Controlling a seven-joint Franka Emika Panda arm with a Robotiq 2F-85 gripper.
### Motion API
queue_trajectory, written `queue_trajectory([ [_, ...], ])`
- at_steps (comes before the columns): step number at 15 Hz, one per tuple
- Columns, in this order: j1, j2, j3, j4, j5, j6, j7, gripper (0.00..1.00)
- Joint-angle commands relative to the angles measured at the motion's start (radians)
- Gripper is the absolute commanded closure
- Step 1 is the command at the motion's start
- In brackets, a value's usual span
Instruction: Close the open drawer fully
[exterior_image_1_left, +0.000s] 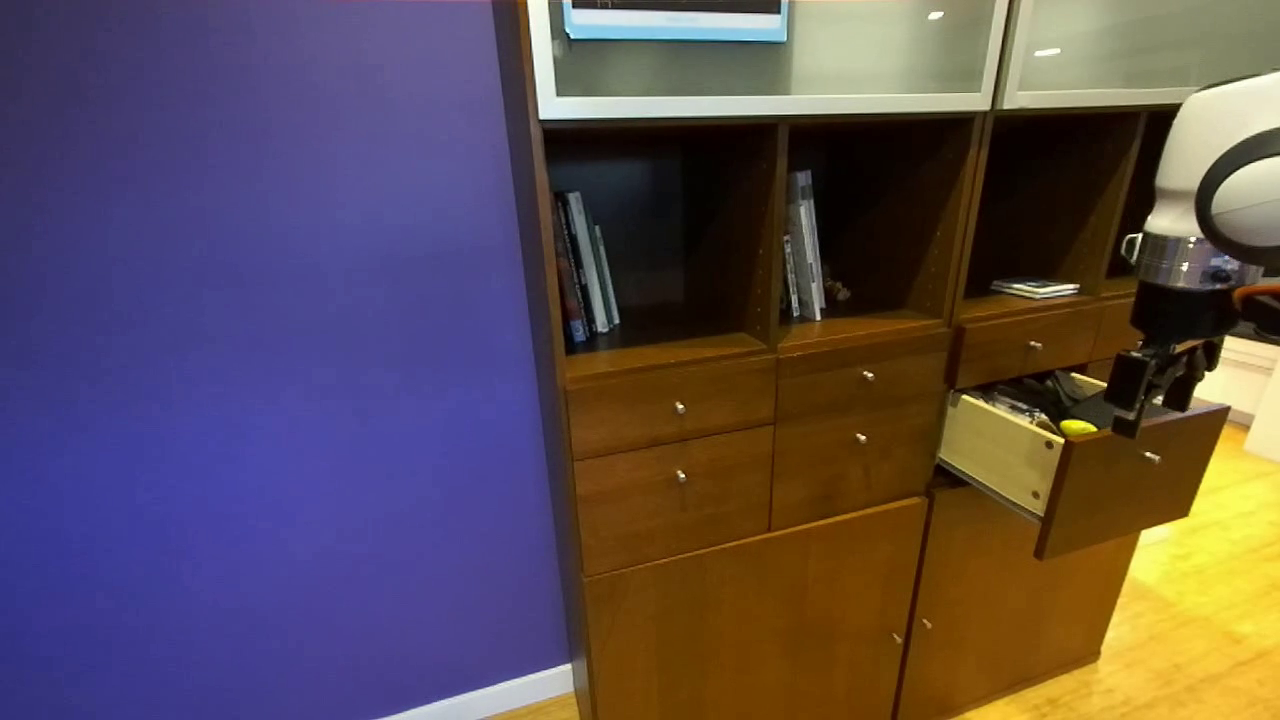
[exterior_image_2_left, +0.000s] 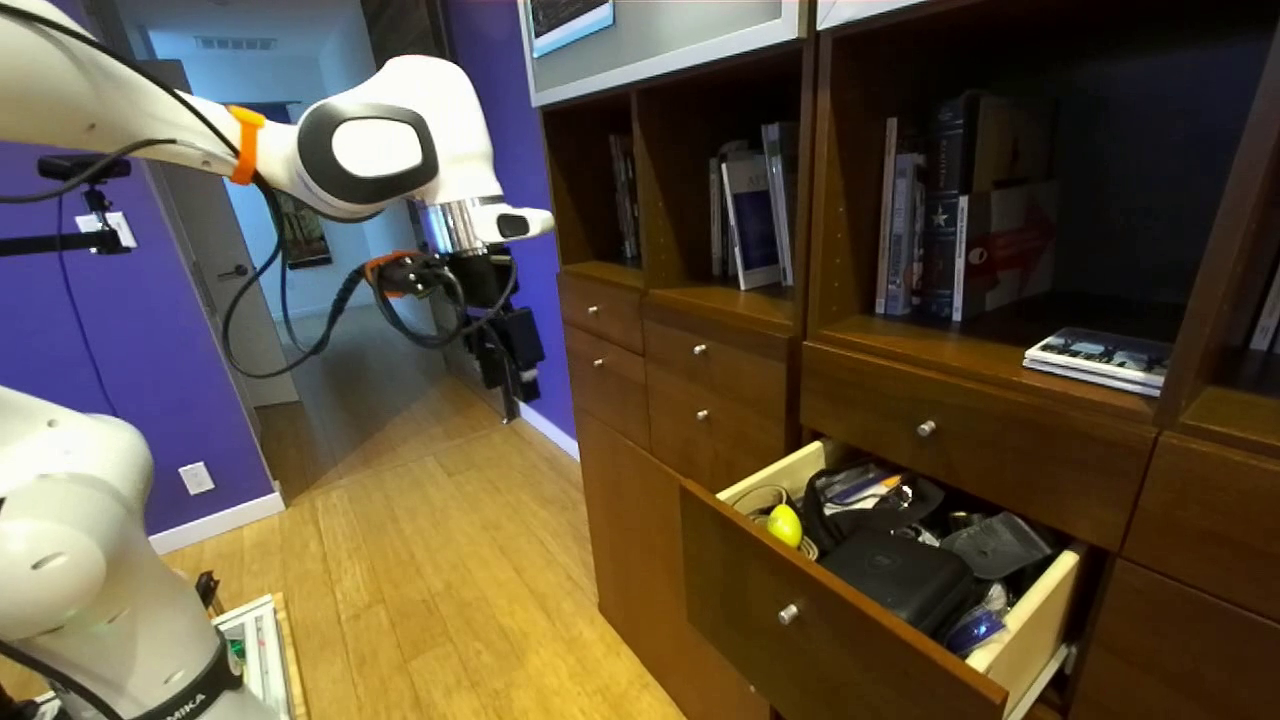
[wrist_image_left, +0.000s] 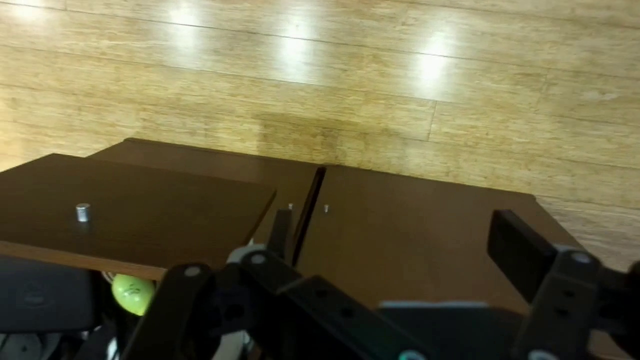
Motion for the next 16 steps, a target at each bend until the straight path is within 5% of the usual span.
queue_trajectory([
  [1, -0.059, 0.104, -0.084, 0.029, -0.072, 0.096, -0.090, 0.00],
  [8, -0.135, 0.306, -0.192, 0.097, -0.133, 0.296, -0.230, 0.00],
  [16, -0.137, 0.308, -0.186, 0.093, -0.113, 0.289, -0.223, 0.00],
])
